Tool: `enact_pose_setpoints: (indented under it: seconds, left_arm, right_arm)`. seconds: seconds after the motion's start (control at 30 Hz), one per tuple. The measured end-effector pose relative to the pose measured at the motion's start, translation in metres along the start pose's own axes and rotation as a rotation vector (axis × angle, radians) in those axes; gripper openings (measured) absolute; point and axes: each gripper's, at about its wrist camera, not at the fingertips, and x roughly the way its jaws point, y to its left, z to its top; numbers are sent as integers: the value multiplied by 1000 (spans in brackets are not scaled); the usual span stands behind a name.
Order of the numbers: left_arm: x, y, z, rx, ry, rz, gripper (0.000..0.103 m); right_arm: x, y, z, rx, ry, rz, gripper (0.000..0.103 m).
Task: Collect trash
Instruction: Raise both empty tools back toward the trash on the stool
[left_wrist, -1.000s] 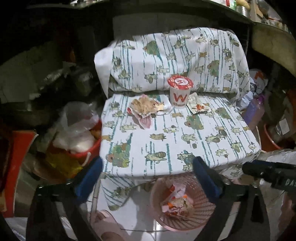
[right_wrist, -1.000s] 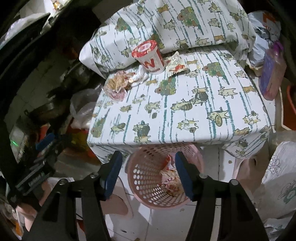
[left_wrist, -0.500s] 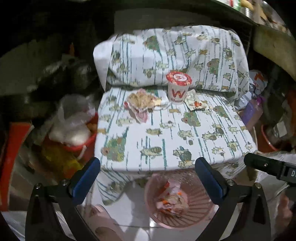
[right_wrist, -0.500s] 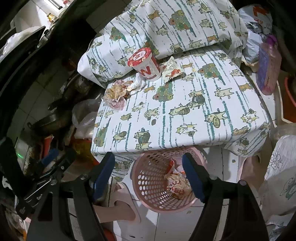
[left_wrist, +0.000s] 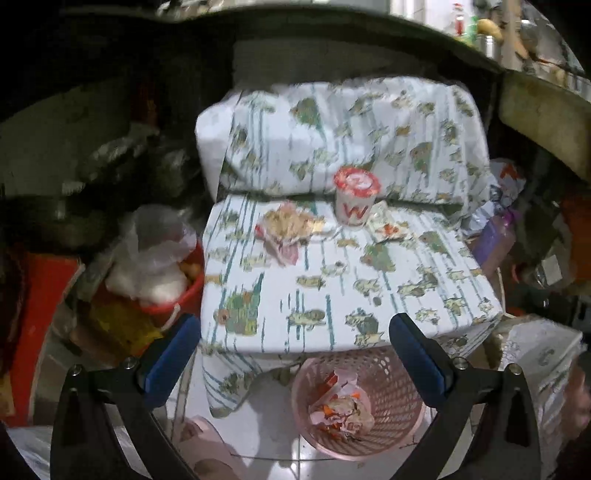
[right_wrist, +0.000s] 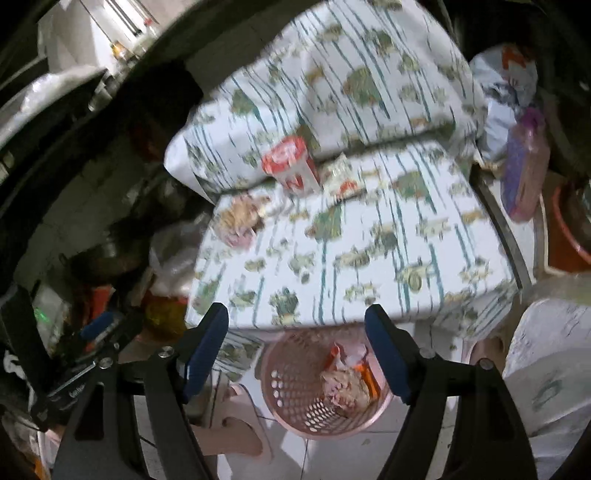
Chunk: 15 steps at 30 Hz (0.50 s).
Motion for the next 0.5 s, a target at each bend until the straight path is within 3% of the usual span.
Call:
enact_pose_setpoints:
  seconds: [0.07, 0.2, 0.3, 0.43, 0.5]
  left_arm:
    - [-12, 1, 17, 29, -36, -7, 103]
    - [-23, 17, 57, -16, -81, -13, 103]
    - [-22, 32, 78, -40, -101, 10, 103]
    - [-7, 50, 106, -37, -119, 37, 103]
    - [8, 62, 117, -88, -136, 82, 103]
  right_arm:
    - [-8, 6, 19, -38, -5, 4, 75]
    - [-20, 23, 64, -147, -44, -116, 75]
    - [-28, 29, 101, -178, -75, -110, 77]
    - [-25, 35, 146, -210, -112, -147, 80]
    - [-18, 37, 162, -234, -150, -187, 82]
